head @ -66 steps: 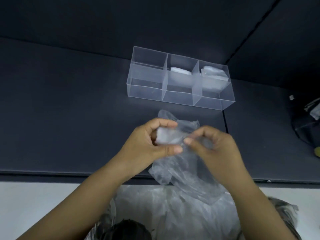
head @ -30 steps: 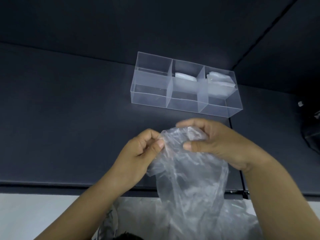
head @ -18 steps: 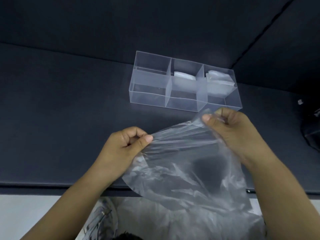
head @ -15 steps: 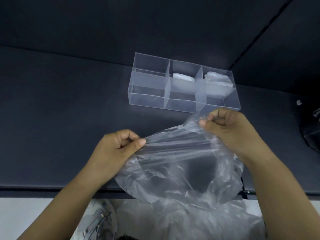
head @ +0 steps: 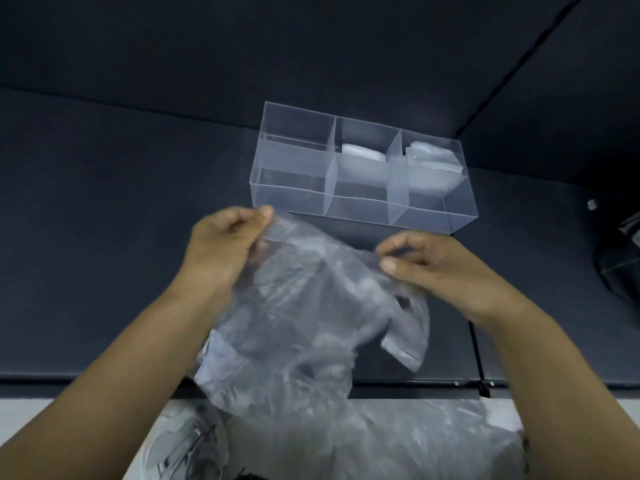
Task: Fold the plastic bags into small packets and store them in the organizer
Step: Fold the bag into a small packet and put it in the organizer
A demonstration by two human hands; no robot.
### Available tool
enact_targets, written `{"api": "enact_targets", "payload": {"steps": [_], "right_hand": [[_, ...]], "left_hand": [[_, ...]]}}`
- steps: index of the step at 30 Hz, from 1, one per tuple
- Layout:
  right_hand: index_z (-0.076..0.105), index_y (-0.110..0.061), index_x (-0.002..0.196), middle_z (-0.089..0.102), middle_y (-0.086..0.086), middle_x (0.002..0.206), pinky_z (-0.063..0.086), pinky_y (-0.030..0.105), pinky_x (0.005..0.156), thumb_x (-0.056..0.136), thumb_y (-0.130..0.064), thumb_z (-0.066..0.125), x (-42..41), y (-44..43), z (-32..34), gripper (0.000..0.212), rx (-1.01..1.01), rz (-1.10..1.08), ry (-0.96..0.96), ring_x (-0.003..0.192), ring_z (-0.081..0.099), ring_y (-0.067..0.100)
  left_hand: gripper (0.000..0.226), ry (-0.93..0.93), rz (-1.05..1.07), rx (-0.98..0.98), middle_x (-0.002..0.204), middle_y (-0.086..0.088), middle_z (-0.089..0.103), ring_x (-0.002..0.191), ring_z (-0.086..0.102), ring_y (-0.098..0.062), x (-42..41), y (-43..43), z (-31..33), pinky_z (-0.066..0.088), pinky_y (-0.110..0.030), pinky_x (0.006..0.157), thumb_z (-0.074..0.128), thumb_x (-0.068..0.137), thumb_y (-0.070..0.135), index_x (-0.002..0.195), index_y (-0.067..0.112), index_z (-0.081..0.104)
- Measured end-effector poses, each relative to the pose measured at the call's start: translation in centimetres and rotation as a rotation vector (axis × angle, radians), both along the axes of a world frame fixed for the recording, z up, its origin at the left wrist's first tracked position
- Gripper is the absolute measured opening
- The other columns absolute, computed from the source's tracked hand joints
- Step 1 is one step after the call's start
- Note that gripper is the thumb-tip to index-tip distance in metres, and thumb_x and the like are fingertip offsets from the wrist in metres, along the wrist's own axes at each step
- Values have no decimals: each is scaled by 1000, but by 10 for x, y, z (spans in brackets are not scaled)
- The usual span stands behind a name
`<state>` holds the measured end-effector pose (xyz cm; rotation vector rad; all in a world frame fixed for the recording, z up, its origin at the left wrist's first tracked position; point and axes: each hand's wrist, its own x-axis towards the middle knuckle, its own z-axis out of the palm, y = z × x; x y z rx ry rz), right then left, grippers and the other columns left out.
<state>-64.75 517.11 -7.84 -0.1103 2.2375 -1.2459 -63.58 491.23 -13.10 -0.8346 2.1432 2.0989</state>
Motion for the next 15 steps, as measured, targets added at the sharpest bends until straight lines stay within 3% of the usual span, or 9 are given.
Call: {"api": "enact_targets", "payload": {"steps": [3, 5, 7, 11, 13, 15], "right_hand": [[70, -27, 91, 60, -3, 58, 44, 13, 58, 77, -39, 70, 9, 37, -7, 18, 27, -126, -33, 57, 54, 7], [71, -22, 90, 59, -2, 63, 42, 14, 58, 78, -40, 65, 17, 51, -16, 22, -9, -272, -2, 58, 50, 8], [72, -21, 94, 66, -4, 78, 48, 17, 67, 73, -47, 60, 27, 49, -24, 35, -92, -351, -29, 67, 57, 6], [60, -34, 116, 66, -2, 95, 50, 16, 65, 68, -47, 74, 46, 12, -41, 51, -75, -211, -202, 78, 63, 0], [57, -37, 117, 64, -2, 93, 45, 14, 63, 74, -37, 78, 45, -5, -53, 47, 14, -224, -184, 77, 61, -2], [65, -32, 104, 64, -8, 79, 41, 10, 58, 79, -30, 77, 39, -14, -61, 28, 50, -368, -104, 68, 60, -5]], "left_hand": [[24, -13, 100, -72, 41, 11, 51, 36, 42, 1, 3, -22, -16, 37, -10, 39, 67, 88, 34, 69, 19, 67], [25, -12, 106, -105, 41, 11, 51, 36, 41, 2, 7, -29, -26, 37, -10, 39, 65, 90, 31, 67, 21, 66], [27, -11, 112, -122, 42, 11, 52, 36, 42, 1, 10, -33, -31, 36, -10, 38, 65, 90, 32, 64, 24, 66], [31, 11, 119, -131, 42, 9, 54, 34, 41, -1, 9, -38, -37, 34, -12, 34, 65, 90, 34, 59, 32, 68], [30, 13, 115, -126, 43, 8, 54, 32, 39, -2, 9, -38, -39, 33, -13, 33, 65, 90, 34, 60, 30, 67], [27, 7, 117, -117, 43, 7, 54, 31, 38, -3, 9, -38, -40, 32, -13, 32, 65, 90, 34, 64, 26, 67]]}}
